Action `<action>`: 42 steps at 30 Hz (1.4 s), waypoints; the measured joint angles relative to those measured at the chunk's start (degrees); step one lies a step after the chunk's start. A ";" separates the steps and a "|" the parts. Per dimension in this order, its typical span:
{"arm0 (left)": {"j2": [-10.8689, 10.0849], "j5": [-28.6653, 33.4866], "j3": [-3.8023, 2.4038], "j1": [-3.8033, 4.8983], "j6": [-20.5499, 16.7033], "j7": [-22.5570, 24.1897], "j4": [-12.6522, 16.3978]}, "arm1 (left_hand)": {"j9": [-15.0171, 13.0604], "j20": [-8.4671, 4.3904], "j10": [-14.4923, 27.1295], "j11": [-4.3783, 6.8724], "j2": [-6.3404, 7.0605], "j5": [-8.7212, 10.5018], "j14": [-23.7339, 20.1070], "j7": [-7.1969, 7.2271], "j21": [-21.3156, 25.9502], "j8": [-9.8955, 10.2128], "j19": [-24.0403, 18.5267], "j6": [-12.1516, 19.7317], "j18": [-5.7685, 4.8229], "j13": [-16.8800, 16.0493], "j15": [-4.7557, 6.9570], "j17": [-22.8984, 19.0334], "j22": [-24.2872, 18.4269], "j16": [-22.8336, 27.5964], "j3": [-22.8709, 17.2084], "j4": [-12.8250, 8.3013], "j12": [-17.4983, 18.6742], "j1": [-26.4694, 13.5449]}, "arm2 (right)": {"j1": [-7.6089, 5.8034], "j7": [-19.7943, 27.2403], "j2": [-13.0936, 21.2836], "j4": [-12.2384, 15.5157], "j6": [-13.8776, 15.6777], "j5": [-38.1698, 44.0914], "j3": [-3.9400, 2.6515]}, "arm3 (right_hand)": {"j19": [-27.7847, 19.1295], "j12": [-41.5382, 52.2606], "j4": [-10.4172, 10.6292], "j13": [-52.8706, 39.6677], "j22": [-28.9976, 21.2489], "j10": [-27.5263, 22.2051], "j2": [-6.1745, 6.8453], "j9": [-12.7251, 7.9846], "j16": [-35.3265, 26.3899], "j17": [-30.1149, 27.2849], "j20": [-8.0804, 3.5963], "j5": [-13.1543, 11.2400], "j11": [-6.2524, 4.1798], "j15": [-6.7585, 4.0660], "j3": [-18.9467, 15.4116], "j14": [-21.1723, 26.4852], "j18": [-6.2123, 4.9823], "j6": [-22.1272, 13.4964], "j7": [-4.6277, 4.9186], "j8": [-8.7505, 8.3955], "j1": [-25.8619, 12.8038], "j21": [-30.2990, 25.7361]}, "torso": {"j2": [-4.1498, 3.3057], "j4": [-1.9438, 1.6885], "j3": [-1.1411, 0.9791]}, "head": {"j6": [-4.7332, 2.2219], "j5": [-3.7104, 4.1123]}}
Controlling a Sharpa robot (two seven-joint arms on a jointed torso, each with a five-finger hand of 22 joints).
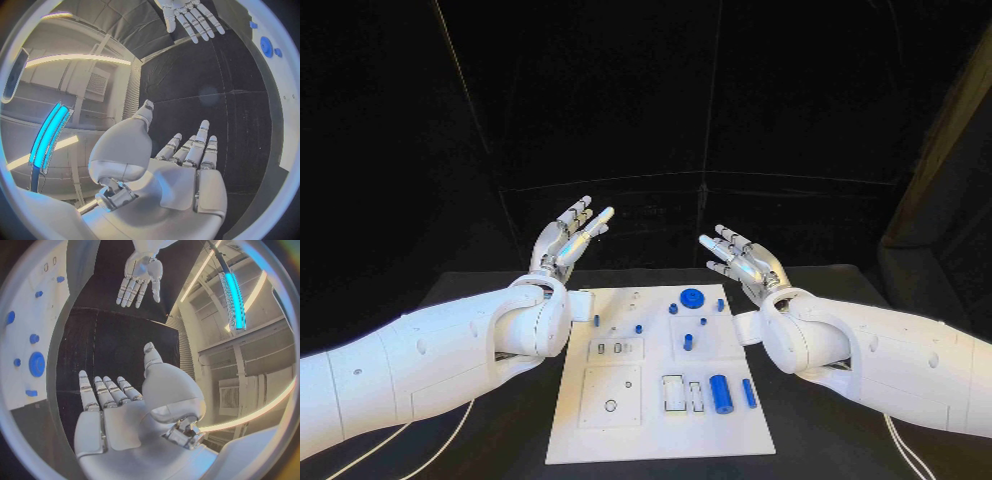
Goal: Assemble the parts on the task board
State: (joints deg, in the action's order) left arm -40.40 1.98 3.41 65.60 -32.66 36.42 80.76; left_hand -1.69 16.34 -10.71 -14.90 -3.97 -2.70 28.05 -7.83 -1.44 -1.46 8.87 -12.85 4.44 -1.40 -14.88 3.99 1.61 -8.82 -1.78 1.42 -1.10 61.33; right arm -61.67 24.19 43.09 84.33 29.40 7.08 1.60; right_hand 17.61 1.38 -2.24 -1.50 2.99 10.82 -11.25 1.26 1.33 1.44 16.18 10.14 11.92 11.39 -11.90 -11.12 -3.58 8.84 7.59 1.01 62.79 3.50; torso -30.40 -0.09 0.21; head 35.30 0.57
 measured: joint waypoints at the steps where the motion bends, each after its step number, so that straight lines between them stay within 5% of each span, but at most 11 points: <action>1: 0.07 0.08 0.06 0.07 0.66 0.30 -0.18 | -0.02 0.27 -0.17 -0.17 -0.08 0.00 0.34 -0.04 0.00 -0.11 0.12 -0.27 -0.01 -0.03 -0.18 0.07 0.03 -0.13 0.00 0.00 0.00 0.86 | -0.08 -0.41 -0.10 -0.30 -1.31 0.70 0.07 | 0.74 0.22 -0.54 -0.09 0.15 1.05 -0.10 0.07 0.32 0.11 0.08 0.00 0.14 0.08 0.21 -1.10 0.00 0.58 0.03 0.25 0.92 0.30 | 0.01 0.00 0.00 | 0.00 0.00; 10: -0.17 0.53 0.15 0.16 3.72 1.72 -0.30 | -0.18 0.52 -1.64 -1.01 -0.50 0.00 2.62 -0.19 -0.51 -0.25 0.55 -1.73 0.00 -0.28 -0.59 0.55 0.21 -2.37 -0.01 -0.01 -0.47 1.37 | -0.61 -3.06 -0.59 -2.02 -9.38 5.87 0.50 | 12.15 3.88 -6.37 -1.51 2.57 19.14 -0.27 1.31 4.33 1.57 0.35 0.00 1.58 0.96 2.72 -19.93 -2.68 12.31 0.84 2.49 7.87 5.46 | -0.01 0.01 0.02 | 0.00 0.01; 15: -3.10 1.29 0.13 0.35 4.94 2.10 -0.11 | -0.56 0.54 -8.32 -1.09 -1.07 0.00 4.75 -0.42 -1.49 -1.01 2.88 -5.22 -0.02 -0.96 -0.18 0.82 0.77 -4.76 -0.42 -0.90 -1.79 1.94 | -2.40 -3.04 0.12 -5.58 -8.64 13.83 0.22 | 18.50 5.51 -9.26 -1.90 3.74 29.59 -0.15 1.97 7.67 2.26 0.20 0.00 0.92 -0.38 4.03 -32.98 -4.50 21.37 1.55 3.97 10.31 8.73 | -1.24 0.02 0.20 | -0.32 0.55; 17: -3.06 1.58 0.16 0.25 5.40 2.15 0.21 | -0.67 0.42 -10.86 -1.01 -1.30 0.00 5.20 -0.56 -1.80 -1.02 3.61 -6.58 0.85 -1.18 0.09 0.82 0.94 -5.40 -0.45 -1.11 -2.24 2.17 | -2.75 -3.04 0.11 -5.83 -8.25 17.45 0.27 | 20.74 5.73 -10.16 -1.93 4.15 32.58 -0.31 2.16 8.71 2.31 -0.05 0.00 0.57 -0.99 4.64 -36.84 -5.36 24.91 1.96 4.48 10.93 9.97 | -1.54 0.03 0.24 | -0.34 0.70; 22: -3.34 1.85 0.21 0.23 6.59 2.25 1.44 | -0.84 0.50 -15.59 -0.77 -1.62 0.00 6.38 -0.86 -2.58 -1.49 5.35 -9.29 0.85 -1.46 0.34 0.82 1.36 -6.45 -0.54 -1.83 -3.09 2.49 | -4.23 -3.29 0.14 -6.36 -7.80 25.54 0.37 | 26.33 6.10 -12.26 -1.99 5.20 38.94 -0.38 2.40 10.30 2.31 -1.19 0.00 -0.49 -2.62 6.11 -44.48 -5.36 33.34 3.24 5.22 12.31 13.16 | -2.38 -0.07 0.23 | -0.66 0.87; 28: -4.52 2.10 0.16 0.27 7.80 2.29 3.50 | -0.90 0.50 -17.35 -0.66 -1.62 0.00 6.45 -0.97 -2.69 -1.70 5.35 -10.84 0.85 -1.52 0.41 0.71 1.36 -6.78 -0.27 -2.10 -3.43 2.49 | -6.23 -4.57 0.09 -7.37 -7.69 35.41 0.28 | 30.66 5.89 -13.44 -2.00 6.28 43.56 0.21 2.45 9.82 2.31 -2.34 0.00 -1.22 -3.64 7.29 -48.53 -6.25 38.54 4.32 5.42 13.26 16.23 | -3.59 -0.76 0.24 | -0.80 1.18; 33: -6.04 2.19 0.17 0.26 8.53 2.33 6.69 | -1.06 0.42 -21.74 -0.38 -2.26 0.00 8.15 -1.07 -5.12 -2.10 10.93 -13.62 1.75 -1.82 1.05 0.69 2.60 -7.83 -0.43 -3.02 -4.51 3.13 | -7.74 -6.97 -0.43 -8.09 -7.80 42.90 0.29 | 34.18 5.72 -14.20 -2.16 8.03 48.17 1.01 2.60 9.79 2.68 -4.15 0.87 -2.37 -5.31 8.27 -53.72 -6.24 42.13 5.18 5.42 15.09 20.04 | -4.78 -1.37 0.48 | -0.88 1.47; 37: -6.86 2.24 0.19 0.21 8.98 2.34 8.58 | -1.32 0.38 -26.34 -0.12 -2.54 0.00 9.74 -1.36 -7.04 -2.60 14.89 -17.03 1.75 -2.15 1.38 0.60 3.49 -8.96 -0.53 -4.47 -5.85 3.97 | -8.95 -10.27 -0.98 -8.83 -8.50 49.60 0.29 | 36.70 5.72 -14.37 -2.19 10.46 52.21 1.68 2.60 10.96 3.48 -6.09 1.33 -3.75 -7.05 9.37 -58.95 -6.24 44.88 4.46 5.42 15.73 24.57 | -5.77 -1.92 0.75 | -0.78 1.80; 39: -7.21 2.24 0.19 0.21 9.22 2.34 9.18 | -1.59 0.34 -30.10 0.11 -2.06 0.00 11.17 -1.65 -8.23 -3.33 17.40 -20.17 2.64 -2.46 1.80 0.62 4.04 -9.87 -0.58 -5.66 -7.19 4.88 | -9.56 -12.12 -1.36 -9.05 -9.05 52.98 0.28 | 37.59 5.71 -14.28 -2.21 11.96 53.80 2.11 2.60 11.61 4.09 -6.98 1.33 -4.33 -7.82 9.95 -61.53 -6.23 45.77 3.87 5.42 16.16 27.17 | -6.25 -2.19 0.86 | -0.67 1.91; 40: -7.41 2.24 0.19 0.21 9.37 2.35 9.51 | -1.75 0.32 -31.00 0.22 -1.81 0.00 11.75 -1.88 -8.67 -3.69 18.25 -21.72 2.68 -2.50 1.94 0.65 4.24 -10.32 -0.57 -6.19 -7.67 5.18 | -9.89 -13.38 -1.61 -9.10 -9.48 55.27 0.24 | 39.11 4.90 -14.30 -2.21 15.48 56.66 3.20 2.57 13.32 5.67 -8.50 1.56 -5.28 -9.33 11.08 -66.82 -6.23 47.58 3.22 5.16 16.61 32.89 | -6.47 -2.30 0.90 | -0.66 1.95; 42: -7.64 2.23 0.19 0.20 9.61 2.36 9.86 | -1.89 0.30 -32.19 0.44 -1.77 0.00 12.61 -2.29 -9.42 -4.15 19.80 -24.03 2.68 -2.51 2.26 0.74 4.55 -10.96 -0.62 -7.19 -8.39 6.08 | -10.15 -15.29 -2.00 -9.18 -10.27 58.78 0.23 | 40.49 4.03 -14.20 -2.21 18.28 58.01 4.09 2.53 15.47 7.31 -9.43 1.55 -6.10 -10.47 11.58 -71.63 -6.24 48.61 2.67 4.75 16.12 37.81 | -6.99 -2.52 0.98 | -0.66 2.21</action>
State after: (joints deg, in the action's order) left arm -48.04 4.21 3.61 65.80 -23.05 38.78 90.62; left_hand -3.58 16.64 -42.90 -14.47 -5.73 -2.70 40.66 -10.12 -10.86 -5.61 28.67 -36.88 7.12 -3.91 -12.62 4.73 6.16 -19.78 -2.40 -5.77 -9.49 67.40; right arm -71.82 8.90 41.09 75.16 19.13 65.86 1.84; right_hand 58.10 5.41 -16.45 -3.72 21.27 68.83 -7.16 3.80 16.80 8.75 6.74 11.69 5.82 0.91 -0.33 -82.75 -9.81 57.45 10.27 5.77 78.92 41.31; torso -37.39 -2.61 1.19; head 34.65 2.79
